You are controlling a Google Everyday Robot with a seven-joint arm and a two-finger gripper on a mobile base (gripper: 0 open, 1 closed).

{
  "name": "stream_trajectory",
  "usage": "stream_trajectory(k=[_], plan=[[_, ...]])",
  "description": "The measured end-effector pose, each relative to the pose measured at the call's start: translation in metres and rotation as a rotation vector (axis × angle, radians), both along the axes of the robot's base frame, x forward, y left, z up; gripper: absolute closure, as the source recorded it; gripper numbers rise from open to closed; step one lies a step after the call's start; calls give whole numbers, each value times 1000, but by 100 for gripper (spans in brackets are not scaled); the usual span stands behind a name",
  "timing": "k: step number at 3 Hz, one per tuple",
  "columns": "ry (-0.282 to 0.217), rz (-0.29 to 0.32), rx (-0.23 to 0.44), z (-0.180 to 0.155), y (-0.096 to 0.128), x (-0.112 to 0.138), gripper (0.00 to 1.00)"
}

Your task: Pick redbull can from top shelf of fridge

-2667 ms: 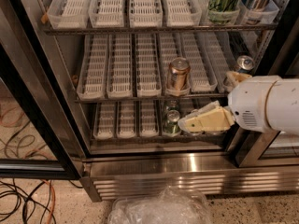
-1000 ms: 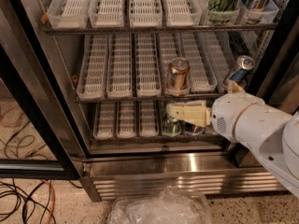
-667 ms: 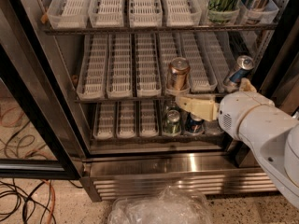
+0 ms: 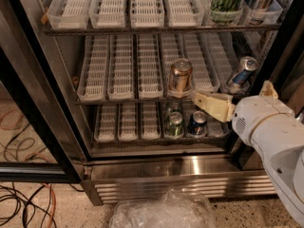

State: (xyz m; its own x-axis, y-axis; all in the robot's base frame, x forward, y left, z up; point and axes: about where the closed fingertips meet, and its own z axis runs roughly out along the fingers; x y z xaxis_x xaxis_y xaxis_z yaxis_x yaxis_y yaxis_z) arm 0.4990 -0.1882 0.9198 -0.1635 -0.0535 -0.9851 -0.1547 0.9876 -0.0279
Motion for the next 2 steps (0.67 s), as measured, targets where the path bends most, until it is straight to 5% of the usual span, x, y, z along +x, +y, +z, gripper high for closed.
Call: stream_trajectory(k=[2], plan=[[-141, -42, -8, 5, 9, 19, 0]])
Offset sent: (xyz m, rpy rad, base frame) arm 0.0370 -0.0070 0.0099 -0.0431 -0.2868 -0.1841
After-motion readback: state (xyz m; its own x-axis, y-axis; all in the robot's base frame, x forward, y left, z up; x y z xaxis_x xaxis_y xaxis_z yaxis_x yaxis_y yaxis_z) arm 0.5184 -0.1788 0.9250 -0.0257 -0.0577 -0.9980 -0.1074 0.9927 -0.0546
